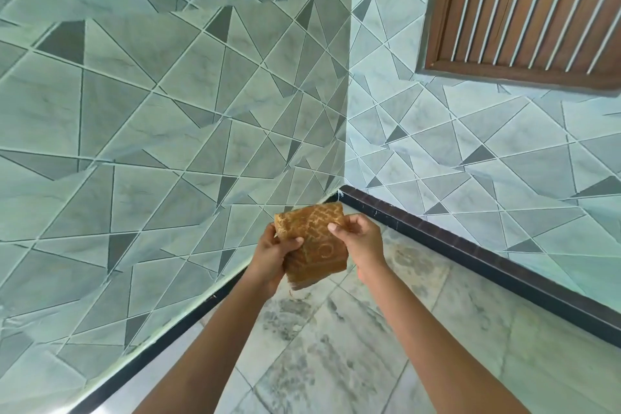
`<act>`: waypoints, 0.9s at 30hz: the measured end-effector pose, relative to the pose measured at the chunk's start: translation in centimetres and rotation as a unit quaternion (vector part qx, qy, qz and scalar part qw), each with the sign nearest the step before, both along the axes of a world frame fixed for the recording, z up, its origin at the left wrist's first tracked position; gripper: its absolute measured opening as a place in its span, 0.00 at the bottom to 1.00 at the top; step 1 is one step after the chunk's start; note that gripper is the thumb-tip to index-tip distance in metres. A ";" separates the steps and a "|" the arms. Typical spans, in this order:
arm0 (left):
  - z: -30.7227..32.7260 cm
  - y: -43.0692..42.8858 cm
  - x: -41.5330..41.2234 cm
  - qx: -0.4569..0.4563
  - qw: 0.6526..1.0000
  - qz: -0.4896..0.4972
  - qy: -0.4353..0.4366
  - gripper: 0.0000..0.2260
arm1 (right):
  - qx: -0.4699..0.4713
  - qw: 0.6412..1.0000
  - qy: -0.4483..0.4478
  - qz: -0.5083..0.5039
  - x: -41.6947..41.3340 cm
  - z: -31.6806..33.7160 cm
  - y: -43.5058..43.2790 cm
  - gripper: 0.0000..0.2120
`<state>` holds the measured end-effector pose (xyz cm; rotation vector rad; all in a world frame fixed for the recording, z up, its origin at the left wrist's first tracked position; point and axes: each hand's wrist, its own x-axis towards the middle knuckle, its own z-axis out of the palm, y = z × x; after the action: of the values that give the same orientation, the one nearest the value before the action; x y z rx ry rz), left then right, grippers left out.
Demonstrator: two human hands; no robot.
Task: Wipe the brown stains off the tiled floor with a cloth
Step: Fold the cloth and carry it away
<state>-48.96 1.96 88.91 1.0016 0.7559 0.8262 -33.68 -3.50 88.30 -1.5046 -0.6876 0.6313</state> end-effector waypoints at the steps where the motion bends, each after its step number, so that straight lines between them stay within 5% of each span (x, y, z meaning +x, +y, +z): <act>1: -0.3 -0.1 -0.5 0.002 1.000 0.000 -0.001 0.24 | 0.025 0.999 -0.017 0.024 -0.4 0.4 -0.2 0.09; 5: 0.0 0.0 -2.4 0.101 0.992 -0.059 0.044 0.33 | 0.069 0.987 -0.093 0.108 -0.5 2.5 -1.0 0.08; 10: 2.2 1.2 -2.7 0.254 0.938 -0.119 0.206 0.15 | 0.055 0.971 -0.173 0.155 0.3 4.4 -1.1 0.06; 12: 3.0 1.2 -2.4 0.280 0.930 -0.134 0.199 0.13 | 0.055 0.959 -0.227 0.158 0.6 5.0 -0.7 0.06; 20: 5.2 0.5 -0.4 0.253 0.949 -0.172 0.081 0.15 | 0.107 0.925 -0.343 0.121 2.5 8.1 0.1 0.07; 25: 6.2 0.4 -0.5 0.267 0.912 -0.244 0.196 0.09 | 0.128 0.926 -0.331 0.131 3.8 9.9 0.4 0.09; 27: 6.0 0.0 -0.3 0.239 0.929 -0.222 0.176 0.09 | 0.132 0.930 -0.315 0.136 4.3 10.6 0.6 0.09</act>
<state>-49.30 1.91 94.95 1.7195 0.5963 0.4382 -29.37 -2.85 98.90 -1.3625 -1.4365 0.2275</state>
